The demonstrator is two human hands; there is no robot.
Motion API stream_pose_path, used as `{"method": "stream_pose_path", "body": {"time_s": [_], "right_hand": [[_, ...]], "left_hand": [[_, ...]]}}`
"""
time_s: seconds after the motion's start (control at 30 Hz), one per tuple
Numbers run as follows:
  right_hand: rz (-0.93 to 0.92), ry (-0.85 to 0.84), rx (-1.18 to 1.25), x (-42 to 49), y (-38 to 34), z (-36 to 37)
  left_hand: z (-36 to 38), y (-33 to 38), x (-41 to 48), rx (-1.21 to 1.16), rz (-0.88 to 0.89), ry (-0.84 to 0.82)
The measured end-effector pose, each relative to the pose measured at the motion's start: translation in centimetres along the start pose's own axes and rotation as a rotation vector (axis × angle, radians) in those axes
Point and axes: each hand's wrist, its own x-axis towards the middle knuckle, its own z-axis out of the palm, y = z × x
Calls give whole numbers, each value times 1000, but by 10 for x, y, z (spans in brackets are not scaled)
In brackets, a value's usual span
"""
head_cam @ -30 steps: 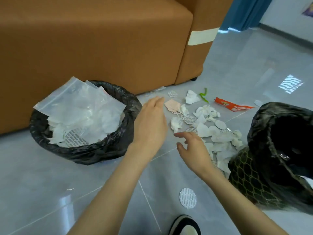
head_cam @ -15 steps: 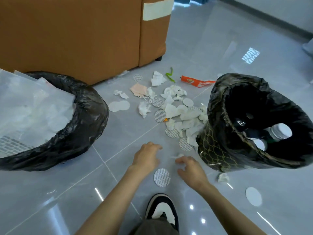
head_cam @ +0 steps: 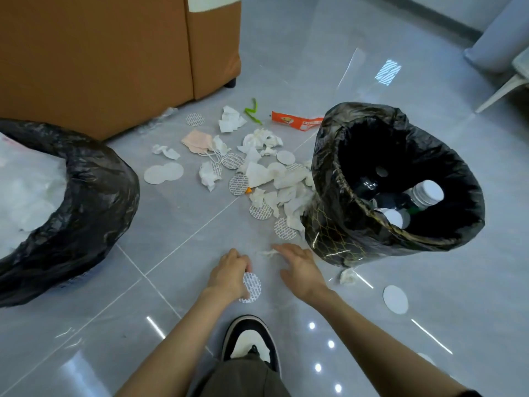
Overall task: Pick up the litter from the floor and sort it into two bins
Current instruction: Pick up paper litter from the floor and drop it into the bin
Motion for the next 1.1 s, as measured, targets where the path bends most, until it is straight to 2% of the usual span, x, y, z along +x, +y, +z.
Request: {"method": "stream_pose_path", "body": {"time_s": [0.13, 0.23, 0.4, 0.67, 0.77, 0.97, 1.1], "right_hand": [[53, 99, -53, 1, -3, 8], [77, 97, -129, 1, -5, 8], [97, 202, -135, 23, -11, -14], [129, 53, -179, 44, -17, -7], [13, 82, -183, 36, -21, 6], [-294, -83, -90, 19, -35, 14], [-376, 1, -160, 13, -43, 14]], "left_hand": [[4, -3, 3, -67, -24, 49], [2, -8, 4, -170, -78, 116], [-21, -10, 8, -442, -192, 324], [-51, 1, 12, -608, -192, 432], [-55, -1, 11, -629, -198, 454], [-65, -30, 0, -646, -287, 529], [-68, -51, -7, -675, -340, 553]]}}
